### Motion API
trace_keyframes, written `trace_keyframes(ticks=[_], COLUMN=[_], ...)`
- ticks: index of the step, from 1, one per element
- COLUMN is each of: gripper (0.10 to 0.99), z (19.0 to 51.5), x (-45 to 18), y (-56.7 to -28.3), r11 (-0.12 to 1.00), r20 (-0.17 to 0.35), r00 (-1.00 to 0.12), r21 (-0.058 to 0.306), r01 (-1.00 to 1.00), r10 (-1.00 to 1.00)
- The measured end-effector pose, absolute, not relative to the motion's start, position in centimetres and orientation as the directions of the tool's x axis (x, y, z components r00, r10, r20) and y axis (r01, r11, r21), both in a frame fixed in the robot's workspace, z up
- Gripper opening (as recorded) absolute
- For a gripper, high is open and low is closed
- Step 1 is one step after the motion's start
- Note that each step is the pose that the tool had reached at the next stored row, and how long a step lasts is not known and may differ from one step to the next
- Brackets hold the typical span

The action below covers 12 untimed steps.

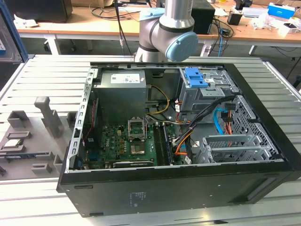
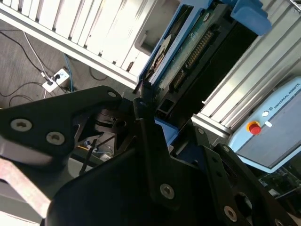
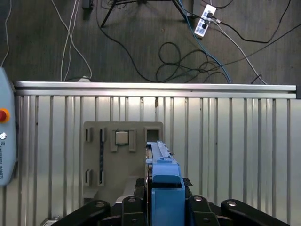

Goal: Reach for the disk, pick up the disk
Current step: 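Pick up the disk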

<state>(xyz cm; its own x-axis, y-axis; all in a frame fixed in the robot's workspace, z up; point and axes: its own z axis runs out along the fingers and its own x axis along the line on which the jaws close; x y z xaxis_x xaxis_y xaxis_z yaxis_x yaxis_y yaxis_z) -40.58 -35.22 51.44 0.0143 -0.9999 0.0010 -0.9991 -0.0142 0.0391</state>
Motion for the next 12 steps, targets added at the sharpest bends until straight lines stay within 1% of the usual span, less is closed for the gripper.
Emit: trace_keyframes(ticks=[9, 12], gripper=[0.369, 0.369], z=[54.5, 54.5], x=[-40.5, -40.5], y=[-35.2, -35.2], r11=[-0.014, -0.014], r20=[0.001, 0.001], r00=[0.014, 0.014], r21=[0.04, 0.039], r01=[-0.999, -0.999], r10=[-1.0, -1.0])
